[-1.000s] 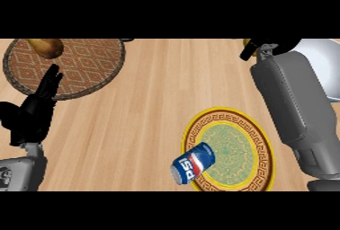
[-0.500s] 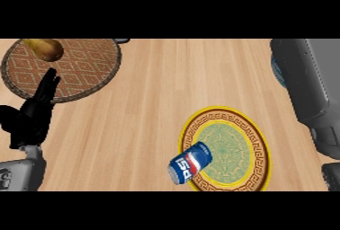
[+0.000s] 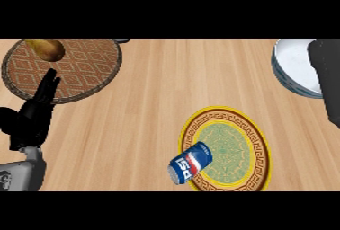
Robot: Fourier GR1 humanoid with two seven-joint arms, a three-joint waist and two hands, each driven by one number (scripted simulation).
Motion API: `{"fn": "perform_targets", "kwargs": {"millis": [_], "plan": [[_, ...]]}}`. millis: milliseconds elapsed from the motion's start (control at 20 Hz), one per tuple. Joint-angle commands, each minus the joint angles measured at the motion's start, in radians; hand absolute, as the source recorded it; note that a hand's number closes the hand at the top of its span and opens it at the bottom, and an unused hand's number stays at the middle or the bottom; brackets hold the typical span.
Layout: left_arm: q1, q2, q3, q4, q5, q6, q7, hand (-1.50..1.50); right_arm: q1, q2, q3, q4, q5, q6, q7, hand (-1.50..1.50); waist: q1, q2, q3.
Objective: Pick the lemon from the plate and place it in the bowl
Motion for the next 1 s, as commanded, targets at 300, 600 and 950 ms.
{"fn": "perform_targets", "kwargs": {"millis": [300,600,950], "plan": [[-0.003,0.007,-0.001,-0.021,-0.021,0.004,0.016,0.00,0.043,-0.129,-0.122,0.265,-0.101,-0.171,-0.298,1.50,0.017,0.007,0.001],[-0.052,-0.007,-0.015,-0.024,-0.017,0.007,0.043,0.00,0.053,-0.206,-0.152,0.425,-0.100,0.006,-0.176,1.50,0.024,0.015,0.002],[-0.026,0.024,0.023,-0.014,0.017,-0.035,0.016,0.00,0.128,-0.234,-0.267,0.444,-0.244,0.019,-0.457,-1.50,0.025,0.014,0.004]]}}
